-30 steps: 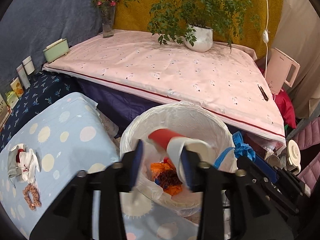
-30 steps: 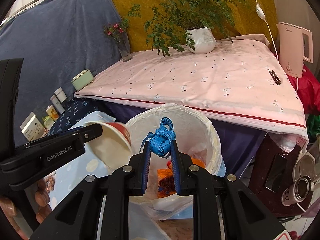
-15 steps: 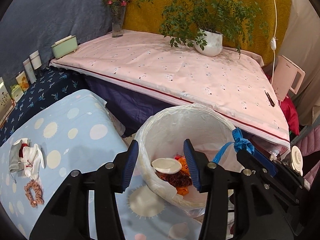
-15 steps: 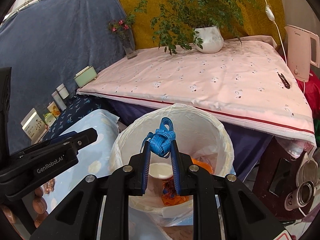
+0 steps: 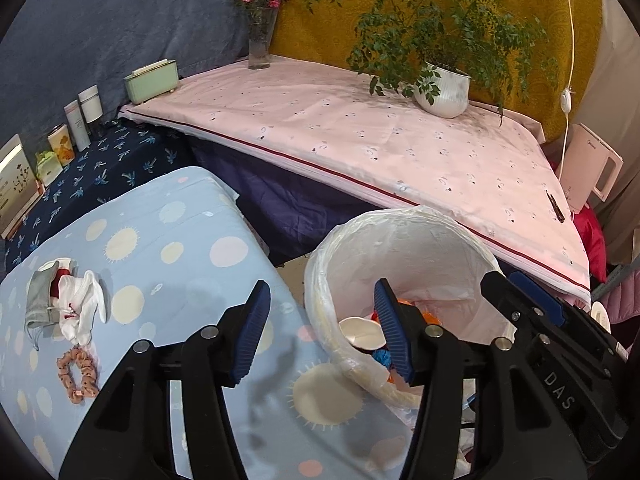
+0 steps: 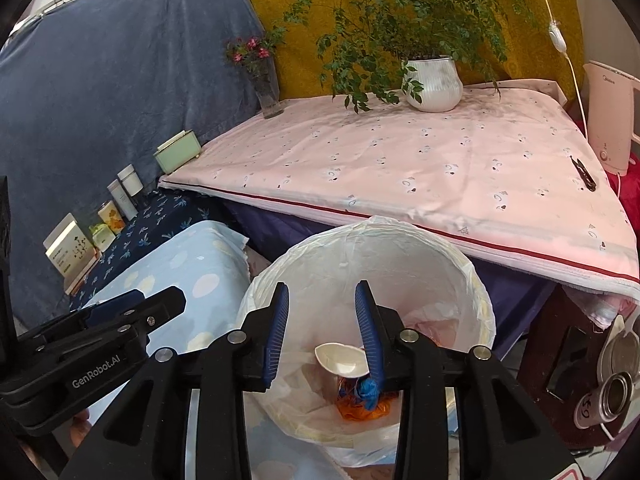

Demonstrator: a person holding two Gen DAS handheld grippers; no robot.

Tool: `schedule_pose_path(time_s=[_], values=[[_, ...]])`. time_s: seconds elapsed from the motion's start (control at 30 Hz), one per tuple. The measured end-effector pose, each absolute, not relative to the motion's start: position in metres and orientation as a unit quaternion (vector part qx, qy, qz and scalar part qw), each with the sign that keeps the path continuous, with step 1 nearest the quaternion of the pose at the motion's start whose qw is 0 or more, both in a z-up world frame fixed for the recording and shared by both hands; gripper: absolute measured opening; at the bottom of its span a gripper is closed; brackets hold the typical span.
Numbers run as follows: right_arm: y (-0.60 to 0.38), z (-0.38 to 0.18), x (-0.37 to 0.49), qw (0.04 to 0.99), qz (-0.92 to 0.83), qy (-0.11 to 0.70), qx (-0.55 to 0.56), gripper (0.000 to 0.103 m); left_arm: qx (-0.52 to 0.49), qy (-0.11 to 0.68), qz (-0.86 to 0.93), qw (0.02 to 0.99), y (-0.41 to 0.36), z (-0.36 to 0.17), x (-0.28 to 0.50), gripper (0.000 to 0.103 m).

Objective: Collect trash
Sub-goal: 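Open both grippers to drop the cup and strap into the bin, then move both open grippers back over the table toward the pouch and scrunchie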

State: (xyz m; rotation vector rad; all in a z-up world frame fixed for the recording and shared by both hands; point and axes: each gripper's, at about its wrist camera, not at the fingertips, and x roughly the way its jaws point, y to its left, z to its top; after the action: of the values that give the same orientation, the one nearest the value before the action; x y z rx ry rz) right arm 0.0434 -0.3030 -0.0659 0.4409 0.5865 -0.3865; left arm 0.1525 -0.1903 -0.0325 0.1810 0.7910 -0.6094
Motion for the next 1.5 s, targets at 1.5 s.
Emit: schedule_pose_path(time_s=[1.5], values=[[-0.09,-0.055,0.108,0.934,-0.027,0.341,0.103,0.05,-0.037,0.394,-0.098,0.913,0.065,-0.047,0.185,0.082]])
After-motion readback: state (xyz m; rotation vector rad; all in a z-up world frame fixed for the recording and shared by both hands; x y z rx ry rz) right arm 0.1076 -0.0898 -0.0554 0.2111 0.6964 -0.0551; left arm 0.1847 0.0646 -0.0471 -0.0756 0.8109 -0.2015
